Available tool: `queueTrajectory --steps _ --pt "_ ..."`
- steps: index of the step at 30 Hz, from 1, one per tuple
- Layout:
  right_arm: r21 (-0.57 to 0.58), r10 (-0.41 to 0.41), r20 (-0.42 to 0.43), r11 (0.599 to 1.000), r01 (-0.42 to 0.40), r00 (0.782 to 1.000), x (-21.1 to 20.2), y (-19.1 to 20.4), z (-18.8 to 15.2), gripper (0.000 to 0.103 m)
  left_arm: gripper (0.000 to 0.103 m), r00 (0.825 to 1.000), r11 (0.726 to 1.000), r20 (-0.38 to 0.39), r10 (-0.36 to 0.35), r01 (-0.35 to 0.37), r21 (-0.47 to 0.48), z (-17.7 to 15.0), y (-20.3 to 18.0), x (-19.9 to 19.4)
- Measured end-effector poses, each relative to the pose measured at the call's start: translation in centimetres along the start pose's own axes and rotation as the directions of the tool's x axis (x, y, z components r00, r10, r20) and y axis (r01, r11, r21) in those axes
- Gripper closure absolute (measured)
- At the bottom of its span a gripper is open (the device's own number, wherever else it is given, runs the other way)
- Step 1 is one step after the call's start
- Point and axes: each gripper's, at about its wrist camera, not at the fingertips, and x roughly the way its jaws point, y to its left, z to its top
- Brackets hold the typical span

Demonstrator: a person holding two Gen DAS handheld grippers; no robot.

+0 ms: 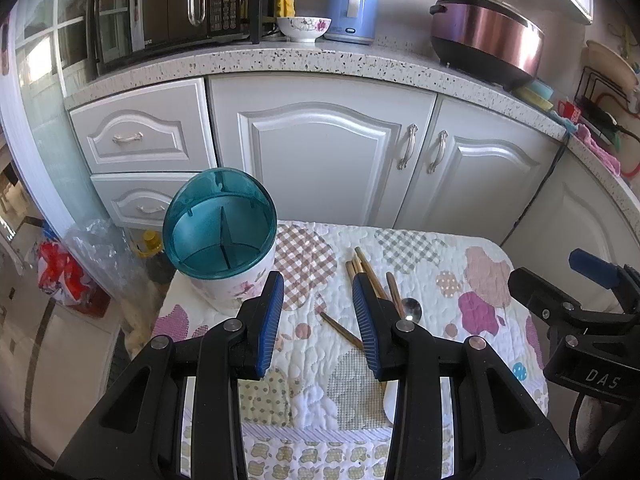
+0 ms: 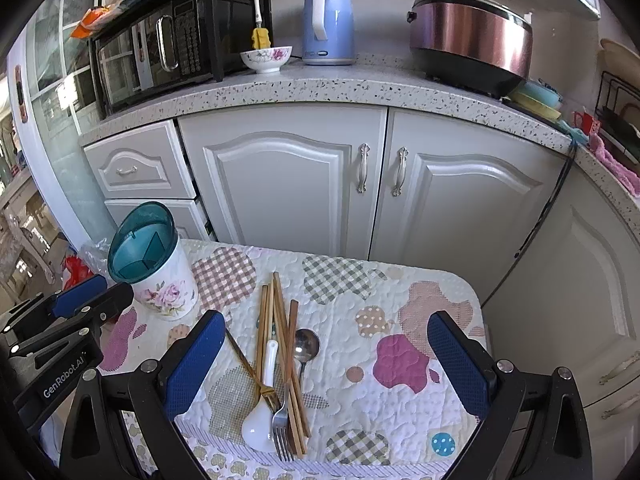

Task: Organize utensils
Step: 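Grasp the wooden-handled fork from the utensil pile with the right gripper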

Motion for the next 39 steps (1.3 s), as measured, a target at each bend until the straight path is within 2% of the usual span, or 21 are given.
queueTrajectory --steps 6,10,13,15,17,18,21,24,29,32,35,37,38,39 --pt "-0.010 0.020 -0.041 1.000 -0.020 0.999 2.0 -0.5 -0.6 0.002 0.068 0.996 0.998 -0.081 -0.039 0.035 -0.046 -1.0 1.3 2.0" --pt "-0.019 0.059 -0.113 0.998 -0.062 0.992 5.5 -1.2 -1.5 0.005 0.068 0.978 0.990 -0.185 -0.092 0.071 -0.118 -2.3 2.4 4.9" --pt "0.004 0.113 -0.173 0.994 -0.113 0.979 8.7 -1.7 -2.1 0.023 0.068 0.961 0.987 -0.256 -0.105 0.069 -0.144 -3.4 2.6 7.2" --pt "0.035 0.174 -0.212 0.985 -0.171 0.962 10.7 -1.9 -2.3 0.032 0.068 0.945 0.982 -0.304 -0.125 0.074 -0.174 -4.1 2.7 9.0" --pt "0.054 0.221 -0.258 0.975 -0.215 0.941 13.1 -1.7 -2.3 0.047 0.068 0.931 0.975 -0.335 -0.146 0.078 -0.209 -4.6 2.9 10.6" --pt "0.051 0.233 -0.271 0.972 -0.228 0.934 13.8 -1.5 -2.2 0.048 0.068 0.926 0.972 -0.346 -0.154 0.079 -0.223 -4.7 2.9 11.4" --pt "0.024 0.259 -0.296 0.964 -0.264 0.919 16.2 -0.6 -1.9 0.050 0.069 0.913 0.964 -0.364 -0.183 0.093 -0.250 -4.9 2.5 13.2" --pt "0.028 0.280 -0.329 0.958 -0.287 0.902 18.4 -0.4 -1.7 0.058 0.069 0.906 0.961 -0.377 -0.192 0.095 -0.261 -4.7 1.9 15.0" --pt "0.047 0.315 -0.366 0.946 -0.320 0.876 21.2 -0.6 -1.2 0.066 0.069 0.900 0.957 -0.394 -0.188 0.078 -0.279 -4.4 1.2 17.7" --pt "0.057 0.359 -0.389 0.929 -0.367 0.848 22.4 -0.2 -1.0 0.074 0.069 0.902 0.960 -0.394 -0.175 0.067 -0.272 -4.3 0.9 18.8" --pt "0.063 0.384 -0.403 0.917 -0.393 0.831 23.4 0.2 -1.4 0.081 0.069 0.911 0.966 -0.384 -0.152 0.054 -0.254 -4.1 0.4 19.1" --pt "0.089 0.409 -0.392 0.908 -0.409 0.824 23.6 -0.1 -1.5 0.090 0.077 0.912 0.968 -0.384 -0.147 0.052 -0.246 -4.0 0.2 19.4" --pt "0.114 0.425 -0.389 0.903 -0.415 0.818 23.5 -0.4 -1.5 0.090 0.090 0.910 0.971 -0.390 -0.141 0.051 -0.233 -4.0 0.1 19.6" --pt "0.121 0.433 -0.380 0.899 -0.421 0.817 23.1 -0.5 -1.5 0.091 0.090 0.907 0.970 -0.391 -0.154 0.063 -0.236 -4.1 0.2 19.8"
